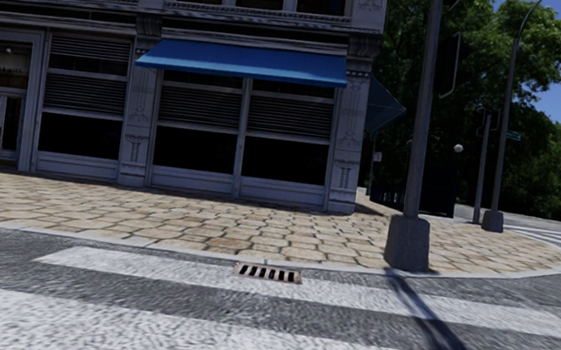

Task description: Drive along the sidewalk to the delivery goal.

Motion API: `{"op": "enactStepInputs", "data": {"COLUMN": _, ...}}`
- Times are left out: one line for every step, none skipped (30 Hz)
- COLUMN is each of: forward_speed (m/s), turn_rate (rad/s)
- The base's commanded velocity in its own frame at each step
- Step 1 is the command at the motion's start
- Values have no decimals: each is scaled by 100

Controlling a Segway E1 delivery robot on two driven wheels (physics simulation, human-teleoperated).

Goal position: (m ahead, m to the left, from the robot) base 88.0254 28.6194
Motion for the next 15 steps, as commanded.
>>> {"op": "enactStepInputs", "data": {"forward_speed": 200, "turn_rate": 0}}
{"op": "enactStepInputs", "data": {"forward_speed": 200, "turn_rate": 2}}
{"op": "enactStepInputs", "data": {"forward_speed": 200, "turn_rate": 7}}
{"op": "enactStepInputs", "data": {"forward_speed": 200, "turn_rate": 13}}
{"op": "enactStepInputs", "data": {"forward_speed": 200, "turn_rate": 13}}
{"op": "enactStepInputs", "data": {"forward_speed": 200, "turn_rate": 16}}
{"op": "enactStepInputs", "data": {"forward_speed": 200, "turn_rate": 18}}
{"op": "enactStepInputs", "data": {"forward_speed": 200, "turn_rate": 21}}
{"op": "enactStepInputs", "data": {"forward_speed": 200, "turn_rate": 25}}
{"op": "enactStepInputs", "data": {"forward_speed": 200, "turn_rate": 25}}
{"op": "enactStepInputs", "data": {"forward_speed": 200, "turn_rate": 26}}
{"op": "enactStepInputs", "data": {"forward_speed": 200, "turn_rate": 27}}
{"op": "enactStepInputs", "data": {"forward_speed": 200, "turn_rate": 27}}
{"op": "enactStepInputs", "data": {"forward_speed": 200, "turn_rate": 27}}
{"op": "enactStepInputs", "data": {"forward_speed": 200, "turn_rate": 33}}
